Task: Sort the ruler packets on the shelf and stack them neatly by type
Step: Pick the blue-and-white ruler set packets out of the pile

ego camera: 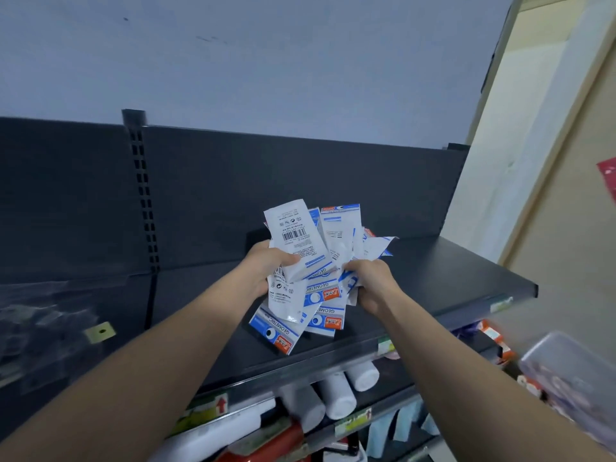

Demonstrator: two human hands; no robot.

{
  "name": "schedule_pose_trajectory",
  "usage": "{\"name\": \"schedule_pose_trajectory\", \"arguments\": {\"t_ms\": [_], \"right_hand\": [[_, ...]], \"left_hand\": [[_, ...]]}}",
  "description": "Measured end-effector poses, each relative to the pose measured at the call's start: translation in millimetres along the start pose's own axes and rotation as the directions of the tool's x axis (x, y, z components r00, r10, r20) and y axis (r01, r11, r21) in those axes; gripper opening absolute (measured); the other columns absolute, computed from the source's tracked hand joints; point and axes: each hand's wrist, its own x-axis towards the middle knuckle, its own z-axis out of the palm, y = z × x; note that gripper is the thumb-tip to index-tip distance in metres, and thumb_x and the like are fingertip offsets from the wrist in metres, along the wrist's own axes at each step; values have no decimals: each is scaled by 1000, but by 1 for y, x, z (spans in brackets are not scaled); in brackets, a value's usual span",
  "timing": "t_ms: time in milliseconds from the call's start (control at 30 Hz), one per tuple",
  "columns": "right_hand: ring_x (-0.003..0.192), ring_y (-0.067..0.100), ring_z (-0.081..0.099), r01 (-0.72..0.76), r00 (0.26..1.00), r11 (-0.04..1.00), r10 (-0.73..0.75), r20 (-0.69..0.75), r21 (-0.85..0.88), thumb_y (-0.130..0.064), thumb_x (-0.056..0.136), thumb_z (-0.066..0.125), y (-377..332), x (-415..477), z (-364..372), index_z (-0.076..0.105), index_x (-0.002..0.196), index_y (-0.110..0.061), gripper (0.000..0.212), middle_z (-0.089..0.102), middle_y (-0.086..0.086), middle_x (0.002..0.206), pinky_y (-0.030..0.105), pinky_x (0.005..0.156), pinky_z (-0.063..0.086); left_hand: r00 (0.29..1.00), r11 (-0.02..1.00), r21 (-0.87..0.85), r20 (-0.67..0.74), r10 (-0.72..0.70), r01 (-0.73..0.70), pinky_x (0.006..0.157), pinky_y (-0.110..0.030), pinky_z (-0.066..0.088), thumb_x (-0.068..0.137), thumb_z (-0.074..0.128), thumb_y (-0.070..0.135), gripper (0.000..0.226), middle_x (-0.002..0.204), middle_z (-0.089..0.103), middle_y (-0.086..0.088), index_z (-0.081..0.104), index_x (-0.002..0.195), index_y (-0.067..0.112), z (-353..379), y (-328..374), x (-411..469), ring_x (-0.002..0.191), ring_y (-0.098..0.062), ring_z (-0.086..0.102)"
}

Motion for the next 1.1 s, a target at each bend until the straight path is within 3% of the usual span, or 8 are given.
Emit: {"name": "schedule_pose_trajectory", "arguments": {"t_ms": [200, 400, 667, 1000, 1100], "right_hand": [[79, 36, 67, 7, 1000, 1000, -7, -17, 10, 10, 93, 42, -14, 46, -55, 53, 103, -3, 20, 67, 20, 94, 54, 75, 53], [77, 33, 68, -6, 997, 999, 9, -75, 33, 9, 94, 45, -30, 89, -108, 52, 101, -6, 18, 69, 18, 91, 48, 62, 54], [82, 36, 68, -13, 991, 999, 19, -130, 47, 8, 92, 49, -50, 136, -187, 52, 96, -7, 16, 68, 21, 99, 49, 64, 55], [69, 27, 64, 1, 990, 999, -9, -143, -53, 10, 92, 47, -79, 177, -285, 50, 86, -8, 19, 64, 12, 82, 40, 53, 52], [50, 18, 59, -17, 990, 996, 5, -144, -84, 13, 90, 46, -83, 197, -304, 49, 77, -7, 24, 61, 7, 61, 32, 48, 49]], "left_hand": [[999, 1000, 9, 53, -7, 7, 66, -38, 56, 87, 60, -10, 25, 95, 71, -8, 65, 104, 7, 59, -8, 51, 84, -25, 69], [996, 999, 39, 83, -18, 14, 66, -38, 56, 87, 61, -10, 24, 94, 70, -8, 65, 99, 10, 118, -11, 97, 83, -25, 69], [996, 998, 60, 81, -26, 22, 63, -38, 55, 87, 61, -9, 26, 98, 70, -9, 64, 106, 7, 203, -17, 138, 83, -25, 68], [1000, 995, 98, 10, 19, -20, 77, -42, 56, 87, 62, -6, 30, 110, 69, -9, 63, 114, 7, 309, -40, 168, 99, -28, 67], [999, 992, 126, -23, 23, -20, 74, -38, 55, 87, 64, -5, 32, 114, 69, -10, 63, 117, 5, 331, -49, 182, 98, -26, 67]]}}
